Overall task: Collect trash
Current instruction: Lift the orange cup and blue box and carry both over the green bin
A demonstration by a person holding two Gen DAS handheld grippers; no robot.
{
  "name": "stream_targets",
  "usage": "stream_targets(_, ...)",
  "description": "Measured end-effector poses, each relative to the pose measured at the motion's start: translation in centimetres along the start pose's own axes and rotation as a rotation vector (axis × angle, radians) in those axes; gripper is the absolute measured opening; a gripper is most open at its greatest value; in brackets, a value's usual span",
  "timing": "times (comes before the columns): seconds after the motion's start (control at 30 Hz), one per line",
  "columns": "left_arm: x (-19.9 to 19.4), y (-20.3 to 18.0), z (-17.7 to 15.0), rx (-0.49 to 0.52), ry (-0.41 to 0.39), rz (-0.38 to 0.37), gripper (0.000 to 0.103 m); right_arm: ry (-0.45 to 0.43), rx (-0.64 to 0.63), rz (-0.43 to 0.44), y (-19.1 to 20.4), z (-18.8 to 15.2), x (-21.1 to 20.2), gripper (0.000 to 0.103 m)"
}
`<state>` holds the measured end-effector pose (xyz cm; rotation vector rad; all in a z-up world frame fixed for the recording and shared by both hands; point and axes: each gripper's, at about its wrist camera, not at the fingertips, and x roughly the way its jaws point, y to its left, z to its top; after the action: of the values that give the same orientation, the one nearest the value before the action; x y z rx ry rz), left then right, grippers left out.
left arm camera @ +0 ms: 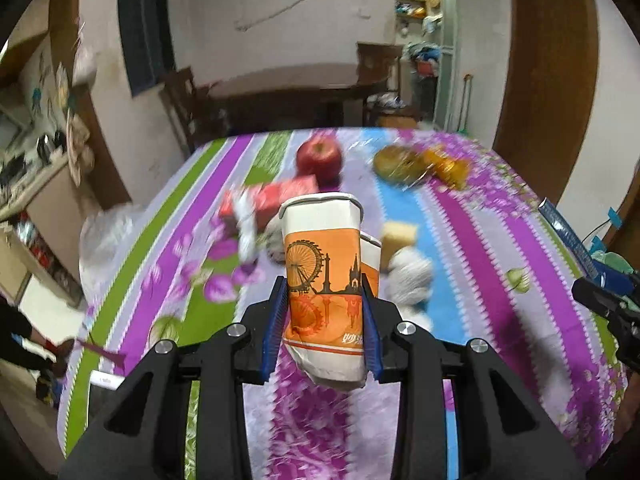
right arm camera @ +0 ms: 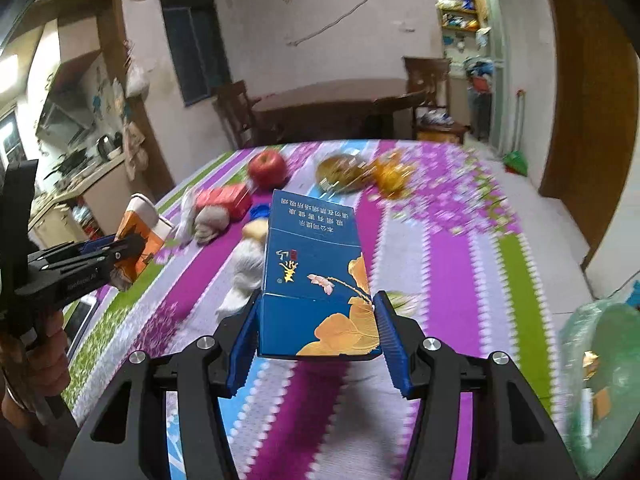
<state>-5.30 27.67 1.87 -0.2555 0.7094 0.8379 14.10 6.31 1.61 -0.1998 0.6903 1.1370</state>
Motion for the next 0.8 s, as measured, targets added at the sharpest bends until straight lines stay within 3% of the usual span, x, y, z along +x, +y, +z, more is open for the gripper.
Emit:
stream_targets(0.43,-2.9,-13.7,4.6,0.203,-0.14,-0.119,0.032,-0.115,0.07,-0.251,-9.3,1.4,-11.8,0.056)
stream_targets(0.8,-3.6,-24.9,5.0,0.348,-0.178,-0.221,0.033,-0.105,0.177,-0.426,-19.9,-1.0,-18.8,0.056)
